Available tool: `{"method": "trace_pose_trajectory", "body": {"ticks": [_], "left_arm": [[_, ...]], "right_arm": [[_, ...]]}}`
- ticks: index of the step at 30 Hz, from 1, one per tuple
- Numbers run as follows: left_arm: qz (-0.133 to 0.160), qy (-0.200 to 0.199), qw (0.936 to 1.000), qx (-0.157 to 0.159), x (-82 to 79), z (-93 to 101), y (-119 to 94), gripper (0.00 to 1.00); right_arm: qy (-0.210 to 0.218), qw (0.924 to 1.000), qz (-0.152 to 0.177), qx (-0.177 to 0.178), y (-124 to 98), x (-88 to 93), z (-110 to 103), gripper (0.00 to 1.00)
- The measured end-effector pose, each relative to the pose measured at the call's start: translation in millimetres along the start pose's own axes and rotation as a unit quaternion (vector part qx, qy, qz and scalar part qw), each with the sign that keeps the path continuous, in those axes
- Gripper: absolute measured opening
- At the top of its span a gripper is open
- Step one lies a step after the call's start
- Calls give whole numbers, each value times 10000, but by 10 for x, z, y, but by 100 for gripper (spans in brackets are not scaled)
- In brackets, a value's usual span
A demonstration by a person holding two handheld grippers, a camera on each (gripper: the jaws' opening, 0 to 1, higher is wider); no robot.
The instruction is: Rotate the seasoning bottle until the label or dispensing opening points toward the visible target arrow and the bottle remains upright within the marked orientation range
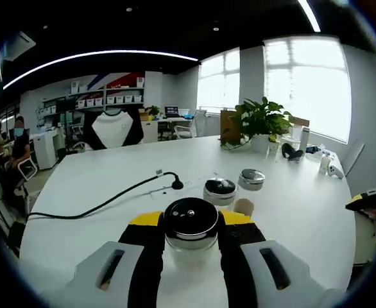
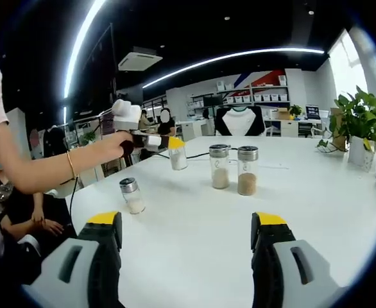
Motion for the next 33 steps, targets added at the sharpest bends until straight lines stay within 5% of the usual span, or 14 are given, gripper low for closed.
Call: {"method": "trace_pose_trajectory", "body": {"ticks": [4,9,22,31,33], "left_arm": [[58,298,9994,148,-33,214,-126,34],[202,440,9958,772,-83,593,-307,34],[65,747,9830,1678,23,1262,-618,34],[-97,1093,9649,2387,197,1846,-768,34],[-129,1304,9569,2593,252,1999,-843,34]], "right_arm": [[-46,10000,2,-29,-18,7,-52,82],[-90,9999,-6,-82,-37,34,-120,81],[-90,9997,88,-192,-72,2,-213,78],[-131,9990,190,-372,-42,-37,-347,75],[-92,9987,247,-441,-49,-44,-385,70]]}}
Point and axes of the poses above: the point that each gripper's makers call its tool centre point, and the gripper's own axes: y roughly forward along the fingers, z roughly to its right, x roughly out of its underside, the point moved 2 cm from there along -y, roughly backward along the fingers, and after that the axes turned 14 degrees about -z, right-handed, at the moved point
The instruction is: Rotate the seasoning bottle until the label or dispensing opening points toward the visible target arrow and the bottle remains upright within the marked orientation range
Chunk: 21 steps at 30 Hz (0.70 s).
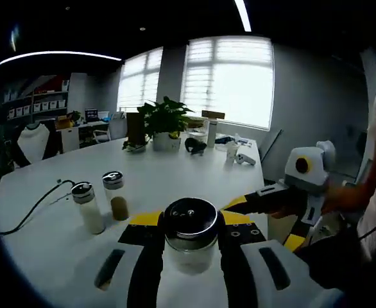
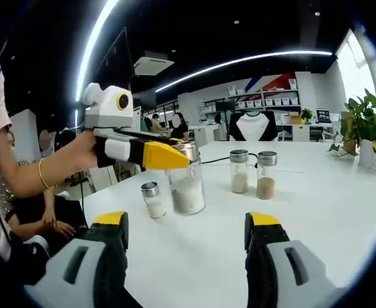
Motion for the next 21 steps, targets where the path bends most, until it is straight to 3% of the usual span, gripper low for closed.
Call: {"method": "trace_pose_trajectory", "body": {"ticks": [4,7,9,11,21], "left_arm": [[-1,104,9998,169,-4,157,-10,34],[172,79,9985,509,-31,298,-22,34],[180,82,9978,625,-21,348,-32,34],[156,188,9974,680,-8,418,-49,34],[82,753,9926,946,-85,608,-171,34]], "right_arm": [[-33,9999,-29,-93,23,34,-78,67],[-39,9999,-65,-153,46,60,-110,65],[-129,9997,79,-190,26,21,-144,59],[-128,9994,195,-254,1,-15,-174,50],[-395,9972,413,-488,-27,-107,-269,39]]}}
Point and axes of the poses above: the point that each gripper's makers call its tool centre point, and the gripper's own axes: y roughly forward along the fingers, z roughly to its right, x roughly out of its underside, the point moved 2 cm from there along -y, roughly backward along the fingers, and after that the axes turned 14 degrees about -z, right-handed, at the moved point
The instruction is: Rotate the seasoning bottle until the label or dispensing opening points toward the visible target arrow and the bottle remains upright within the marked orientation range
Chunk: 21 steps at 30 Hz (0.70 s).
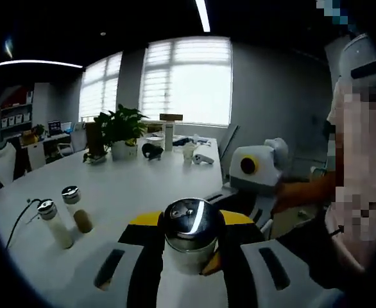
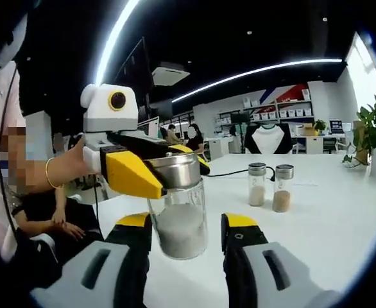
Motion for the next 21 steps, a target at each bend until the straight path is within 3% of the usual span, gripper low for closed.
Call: {"method": "trace_pose_trajectory", "body": {"ticks": [2,5,7,13,15,17,19,21], "left_arm": [[-39,204,9998,17,-28,29,-14,34],[-88,283,9996,36,-52,54,-21,34],[-44,523,9986,-46,-82,90,-39,34],[58,262,9995,-162,-67,48,-36,34],[180,303,9990,-269,-60,19,-25,34],[303,564,9972,-396,-93,24,-19,34],[357,536,9971,-409,-131,33,-14,34],[405,426,9973,-451,-160,6,-8,34]], "right_arm": [[-151,9996,68,-236,3,-38,-86,32],[-284,9995,81,-148,-19,-65,-114,31],[-746,9970,151,118,-48,-106,-102,30],[-682,9974,-9,224,-51,-95,-73,30],[-756,9960,-73,477,-49,-88,-13,30],[-495,9978,7,445,-42,-109,-14,30],[-216,9986,185,455,-46,-141,-15,30],[-208,9980,167,581,-51,-151,-8,30]]}}
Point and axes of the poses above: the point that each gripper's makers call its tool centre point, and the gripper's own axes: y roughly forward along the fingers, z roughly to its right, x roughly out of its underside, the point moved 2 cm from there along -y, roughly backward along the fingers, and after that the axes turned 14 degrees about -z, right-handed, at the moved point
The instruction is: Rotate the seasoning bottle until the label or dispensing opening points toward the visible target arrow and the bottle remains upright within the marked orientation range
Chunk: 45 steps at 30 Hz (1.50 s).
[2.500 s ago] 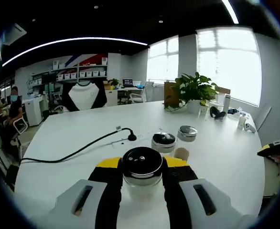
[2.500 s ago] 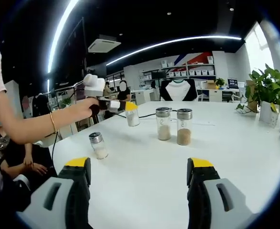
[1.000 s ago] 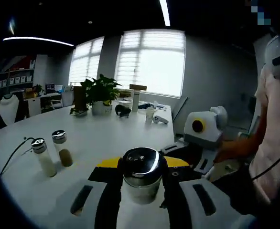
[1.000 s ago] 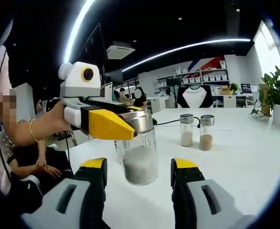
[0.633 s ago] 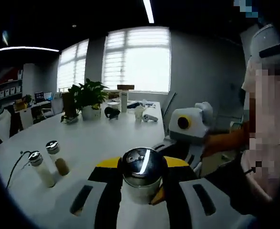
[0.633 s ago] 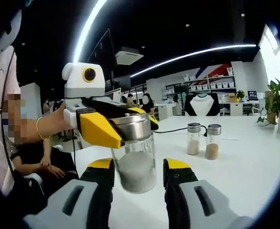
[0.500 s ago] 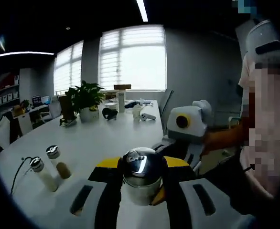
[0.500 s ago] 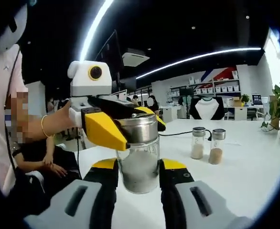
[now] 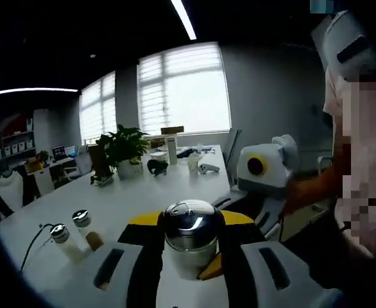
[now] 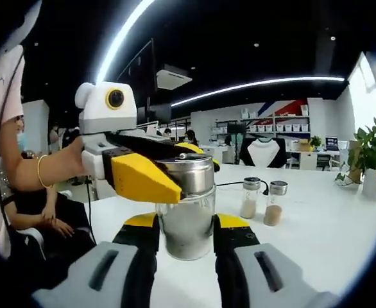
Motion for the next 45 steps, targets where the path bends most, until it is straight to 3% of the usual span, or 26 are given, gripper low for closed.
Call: {"method": "trace_pose_trajectory", "body": {"ticks": [5,10,18,19,24,35,39,45], "left_arm": [[126,-387,9982,-441,-42,-83,40,34],[247,-862,9903,-1060,-66,-143,119,34],[132,-1044,9801,-1681,-11,-158,237,39],[123,-1095,9769,-1833,-7,-175,228,38],[53,-1051,9635,-2461,-7,-271,217,36],[145,-1664,9509,-2606,90,-296,234,36],[28,-1574,9581,-2392,153,-282,256,35],[93,-1603,9649,-2079,198,-260,231,35]], "right_arm": [[-9,9984,46,562,-15,-36,98,30],[743,9914,135,1067,-34,-37,237,30],[646,9877,-5,1422,-7,20,269,30],[509,9855,54,1618,-23,5,282,30],[616,9812,180,1819,1,-47,304,30],[598,9823,115,1772,40,30,320,30],[477,9844,-74,1691,62,99,329,30],[140,9871,-249,1578,68,132,311,30]]}}
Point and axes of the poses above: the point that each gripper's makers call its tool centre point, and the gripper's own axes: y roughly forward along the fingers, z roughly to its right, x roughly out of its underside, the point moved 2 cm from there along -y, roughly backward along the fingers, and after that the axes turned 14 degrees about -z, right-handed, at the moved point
